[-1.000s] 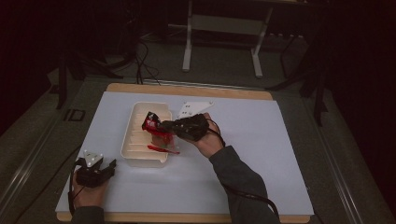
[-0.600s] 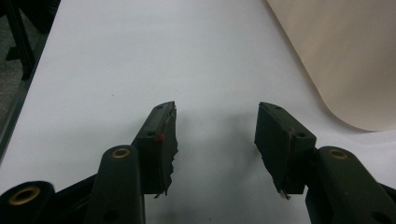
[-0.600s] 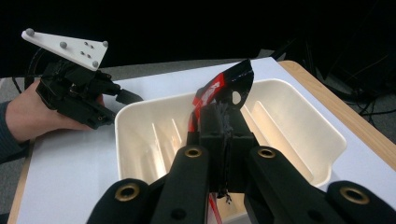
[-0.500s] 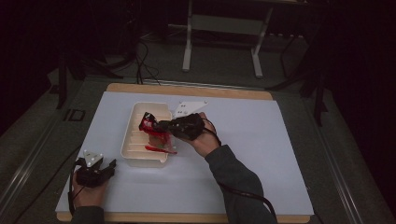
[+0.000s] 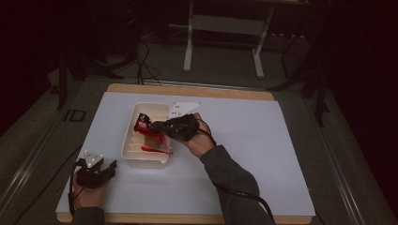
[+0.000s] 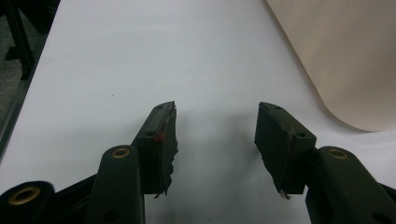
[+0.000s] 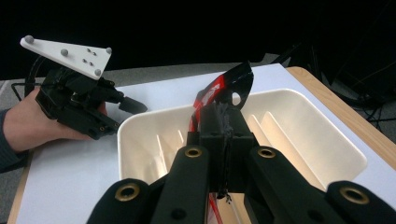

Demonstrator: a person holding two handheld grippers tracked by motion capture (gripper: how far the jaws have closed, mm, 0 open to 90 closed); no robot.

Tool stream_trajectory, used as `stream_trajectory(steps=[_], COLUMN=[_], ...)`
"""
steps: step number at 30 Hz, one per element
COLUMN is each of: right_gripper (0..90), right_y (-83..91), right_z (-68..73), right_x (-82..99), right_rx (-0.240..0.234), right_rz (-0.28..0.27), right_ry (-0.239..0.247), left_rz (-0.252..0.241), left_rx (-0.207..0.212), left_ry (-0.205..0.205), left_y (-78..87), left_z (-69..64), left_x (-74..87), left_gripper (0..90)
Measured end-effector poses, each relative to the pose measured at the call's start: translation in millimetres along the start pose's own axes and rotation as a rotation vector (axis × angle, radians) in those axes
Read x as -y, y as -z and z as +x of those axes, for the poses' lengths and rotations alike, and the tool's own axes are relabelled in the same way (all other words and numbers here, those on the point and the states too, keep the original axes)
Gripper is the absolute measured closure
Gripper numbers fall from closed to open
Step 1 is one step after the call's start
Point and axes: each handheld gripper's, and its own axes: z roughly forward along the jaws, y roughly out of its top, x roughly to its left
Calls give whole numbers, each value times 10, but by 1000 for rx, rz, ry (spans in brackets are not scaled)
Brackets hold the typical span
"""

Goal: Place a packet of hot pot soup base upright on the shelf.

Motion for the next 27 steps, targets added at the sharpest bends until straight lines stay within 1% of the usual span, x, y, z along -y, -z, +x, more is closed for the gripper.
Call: stream_trajectory(steps=[5, 7, 13, 15, 18, 27], right_gripper=[894, 895, 894, 894, 894, 894], right_y=[-31, -64, -108, -154, -174, -246], right_z=[10, 10, 18, 28, 33, 69], right_x=[-2, 1, 1, 4, 8, 24], right_rx=[-4, -6, -15, -22, -25, -38], right_rz=[0, -4, -2, -6, -8, -1], right_ry=[2, -8, -8, -13, -18, -20], left_rz=[-2, -1, -3, -3, -4, -4], left_rx=[1, 1, 2, 2, 1, 2], left_ry=[2, 0, 4, 3, 3, 4], left_y=[0, 1, 1, 2, 1, 3], left_z=[0, 1, 3, 3, 4, 2], left_x=[0, 0, -1, -1, -1, 0], left_gripper=[485, 485, 484, 484, 484, 484])
